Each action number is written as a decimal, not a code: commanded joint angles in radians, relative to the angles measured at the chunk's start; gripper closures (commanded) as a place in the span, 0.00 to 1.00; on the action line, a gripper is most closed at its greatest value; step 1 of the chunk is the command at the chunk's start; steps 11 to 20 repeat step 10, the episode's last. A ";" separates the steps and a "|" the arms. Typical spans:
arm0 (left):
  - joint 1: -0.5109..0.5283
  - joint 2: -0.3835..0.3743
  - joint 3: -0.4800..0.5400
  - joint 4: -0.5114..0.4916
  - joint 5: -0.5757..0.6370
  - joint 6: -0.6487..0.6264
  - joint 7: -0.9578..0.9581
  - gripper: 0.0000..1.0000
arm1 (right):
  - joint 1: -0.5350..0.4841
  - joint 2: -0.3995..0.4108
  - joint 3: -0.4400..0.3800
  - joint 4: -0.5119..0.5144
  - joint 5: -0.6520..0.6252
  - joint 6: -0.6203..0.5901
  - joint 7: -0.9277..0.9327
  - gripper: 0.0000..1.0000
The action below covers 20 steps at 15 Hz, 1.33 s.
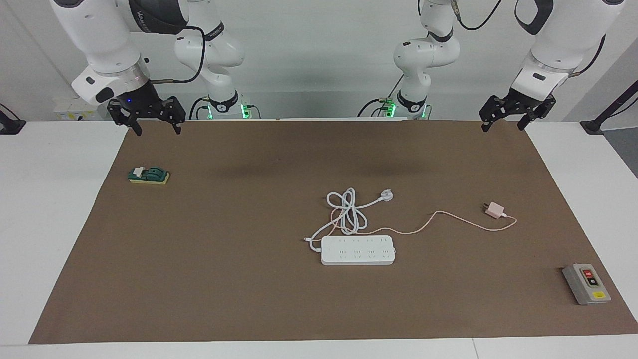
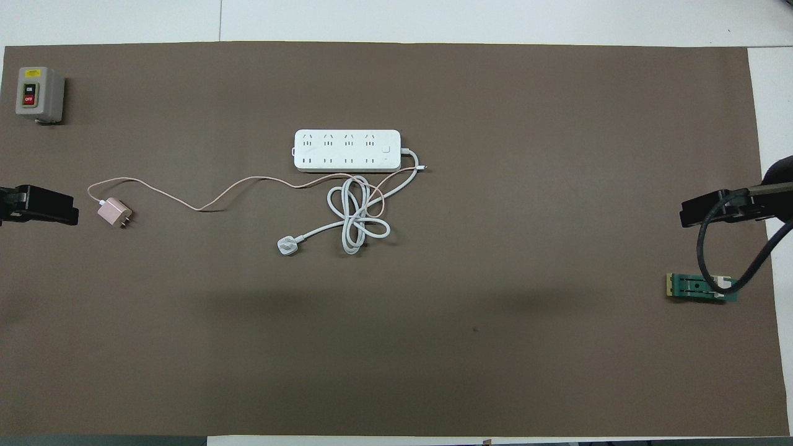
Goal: Unplug charger and place it aside
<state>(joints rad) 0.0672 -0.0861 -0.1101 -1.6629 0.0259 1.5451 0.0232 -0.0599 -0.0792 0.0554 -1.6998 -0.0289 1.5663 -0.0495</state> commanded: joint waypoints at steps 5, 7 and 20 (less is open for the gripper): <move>-0.033 -0.001 0.047 0.000 -0.021 0.004 0.006 0.00 | -0.011 -0.013 0.012 -0.021 -0.006 0.023 0.025 0.00; -0.032 -0.001 0.047 0.000 -0.021 0.007 -0.003 0.00 | -0.011 -0.013 0.012 -0.021 -0.005 0.023 0.025 0.00; -0.032 -0.001 0.049 0.000 -0.043 0.007 -0.025 0.00 | -0.011 -0.013 0.012 -0.021 -0.005 0.023 0.025 0.00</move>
